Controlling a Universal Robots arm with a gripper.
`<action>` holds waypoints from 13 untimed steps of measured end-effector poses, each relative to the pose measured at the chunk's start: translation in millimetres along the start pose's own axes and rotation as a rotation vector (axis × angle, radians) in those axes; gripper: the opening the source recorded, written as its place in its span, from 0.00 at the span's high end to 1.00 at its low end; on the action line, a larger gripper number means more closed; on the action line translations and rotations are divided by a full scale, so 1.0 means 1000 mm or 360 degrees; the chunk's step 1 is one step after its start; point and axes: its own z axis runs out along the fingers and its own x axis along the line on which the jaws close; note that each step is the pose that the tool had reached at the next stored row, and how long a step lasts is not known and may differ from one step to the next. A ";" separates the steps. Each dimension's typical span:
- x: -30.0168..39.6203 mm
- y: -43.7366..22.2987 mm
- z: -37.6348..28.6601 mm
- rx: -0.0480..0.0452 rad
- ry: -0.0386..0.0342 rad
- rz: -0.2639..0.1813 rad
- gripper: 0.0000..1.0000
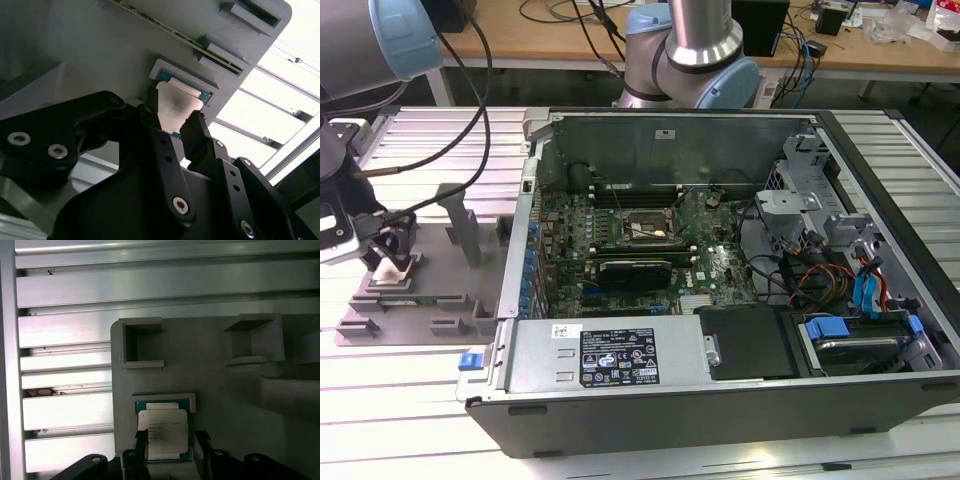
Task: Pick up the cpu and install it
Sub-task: 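Pick up the cpu and move it towards the insertion slot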
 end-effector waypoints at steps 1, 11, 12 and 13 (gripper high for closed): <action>0.0000 0.0000 0.0000 0.0000 0.0000 0.0000 0.52; 0.0006 0.0044 0.0073 -0.0004 0.0006 -0.0147 0.40; 0.0008 0.0060 0.0082 -0.0004 0.0006 -0.0150 0.40; 0.0009 0.0077 0.0096 -0.0004 0.0006 -0.0152 0.40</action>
